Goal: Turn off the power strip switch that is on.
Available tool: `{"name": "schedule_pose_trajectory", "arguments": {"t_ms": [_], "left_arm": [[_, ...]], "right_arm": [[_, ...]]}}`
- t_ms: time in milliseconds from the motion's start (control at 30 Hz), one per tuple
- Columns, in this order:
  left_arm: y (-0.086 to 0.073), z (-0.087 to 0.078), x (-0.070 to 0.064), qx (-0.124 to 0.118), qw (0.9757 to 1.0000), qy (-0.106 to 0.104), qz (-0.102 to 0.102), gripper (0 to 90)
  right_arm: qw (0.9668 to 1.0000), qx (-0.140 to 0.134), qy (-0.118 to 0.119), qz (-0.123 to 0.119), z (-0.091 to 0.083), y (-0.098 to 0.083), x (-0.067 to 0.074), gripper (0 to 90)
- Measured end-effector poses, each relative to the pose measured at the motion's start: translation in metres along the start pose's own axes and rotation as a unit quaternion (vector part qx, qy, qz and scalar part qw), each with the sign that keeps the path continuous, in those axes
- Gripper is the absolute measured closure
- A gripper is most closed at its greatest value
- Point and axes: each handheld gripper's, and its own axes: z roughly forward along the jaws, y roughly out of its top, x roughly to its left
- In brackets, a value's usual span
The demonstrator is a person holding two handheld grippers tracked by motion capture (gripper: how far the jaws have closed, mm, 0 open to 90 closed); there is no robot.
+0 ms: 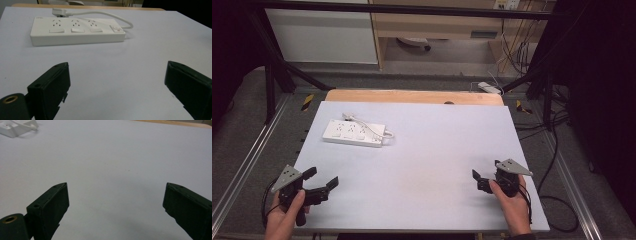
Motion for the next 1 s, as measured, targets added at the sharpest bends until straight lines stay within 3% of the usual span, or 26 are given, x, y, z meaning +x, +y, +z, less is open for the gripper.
{"name": "schedule_pose_trajectory", "arguments": {"t_ms": [267, 433, 533, 700, 867, 1000], "left_arm": [[-0.002, 0.002, -0.002, 0.012, 0.9999, 0.004, 0.004, 6.4], [-0.002, 0.004, -0.005, 0.014, 0.9998, -0.008, -0.012, 6.4], [-0.001, 0.007, -0.007, 0.020, 0.9997, -0.006, -0.008, 6.4], [0.000, 0.009, -0.011, 0.026, 0.9996, -0.006, 0.000, 6.4], [0.003, 0.014, -0.011, 0.042, 0.9991, 0.006, 0.001, 7.7], [0.007, 0.019, -0.015, 0.052, 0.9983, 0.013, 0.025, 8.0]], "right_arm": [[0.9993, 0.033, 0.018, -0.005, 0.003, 0.001, 0.002, 6.8], [0.9982, 0.042, 0.040, -0.017, 0.004, 0.004, 0.007, 6.5], [0.9975, 0.048, 0.045, -0.026, 0.004, 0.005, 0.010, 6.1], [0.9966, 0.059, 0.043, -0.039, 0.003, 0.003, 0.012, 5.7], [0.9969, 0.059, 0.037, -0.035, 0.001, 0.004, 0.014, 5.6], [0.9975, 0.055, 0.029, -0.034, -0.001, 0.003, 0.016, 5.4]]}}
